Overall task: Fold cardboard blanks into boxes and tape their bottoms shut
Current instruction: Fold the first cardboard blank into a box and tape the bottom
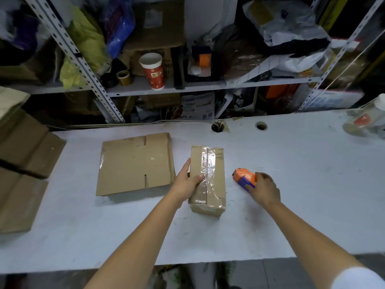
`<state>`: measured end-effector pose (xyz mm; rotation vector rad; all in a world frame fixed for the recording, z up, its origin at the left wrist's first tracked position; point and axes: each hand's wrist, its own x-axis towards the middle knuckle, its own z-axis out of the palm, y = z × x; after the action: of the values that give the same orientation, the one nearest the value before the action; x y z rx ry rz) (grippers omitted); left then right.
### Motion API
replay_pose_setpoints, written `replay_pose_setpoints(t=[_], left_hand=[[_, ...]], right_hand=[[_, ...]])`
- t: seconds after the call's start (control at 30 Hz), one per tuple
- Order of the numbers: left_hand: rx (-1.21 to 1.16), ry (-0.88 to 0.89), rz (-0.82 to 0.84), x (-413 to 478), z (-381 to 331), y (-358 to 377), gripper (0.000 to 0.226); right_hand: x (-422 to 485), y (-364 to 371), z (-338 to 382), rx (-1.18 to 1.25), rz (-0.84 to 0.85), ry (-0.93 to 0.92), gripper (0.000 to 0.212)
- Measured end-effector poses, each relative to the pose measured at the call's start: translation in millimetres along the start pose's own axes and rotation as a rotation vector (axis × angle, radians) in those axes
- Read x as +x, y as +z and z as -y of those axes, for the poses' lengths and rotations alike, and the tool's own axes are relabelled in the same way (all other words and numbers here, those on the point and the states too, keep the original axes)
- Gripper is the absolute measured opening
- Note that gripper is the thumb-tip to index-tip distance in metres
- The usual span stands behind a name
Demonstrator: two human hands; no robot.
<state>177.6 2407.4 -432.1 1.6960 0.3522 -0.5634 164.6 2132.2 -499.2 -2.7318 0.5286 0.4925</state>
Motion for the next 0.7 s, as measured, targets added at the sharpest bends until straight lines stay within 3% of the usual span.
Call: replay_pose_setpoints(t=[0.13,0.23,0.33,0.5,0.6,0.7], left_hand=[[-0.008,-0.009,0.019,-0.8,-1.3,-0.3,0.076],[0.005,-0.007,0.005,-1.8,-2.1,-2.1,0.073],[0.015,-0.042,-0.008,-0.3,-4.5,-4.6,0.081],[0.160,-0.081,-0.020,-6.0,-29.6,-5.8,0.096],[0.368,0.017,-0.055,-6.6,-51.5,-5.9,0.098],[0.332,0.189,0.034,-12.6,-83.8,-7.2,0.096]], right_hand=[[7.1,19.5,1.7,-0.106,0.027,-0.078,0.075],[11.8,27.8,5.4,-0.019,0.041,-0.012,0.064],[9.6,19.7,8.2,-0.010,0.043,-0.058,0.066],[-2.8,-37.1,13.9,0.228,0.065,-0.107,0.064],[-19.3,-88.6,23.3,0.324,0.049,-0.247,0.064],[-36.7,-128.8,42.1,0.349,0.094,-0.398,0.063]])
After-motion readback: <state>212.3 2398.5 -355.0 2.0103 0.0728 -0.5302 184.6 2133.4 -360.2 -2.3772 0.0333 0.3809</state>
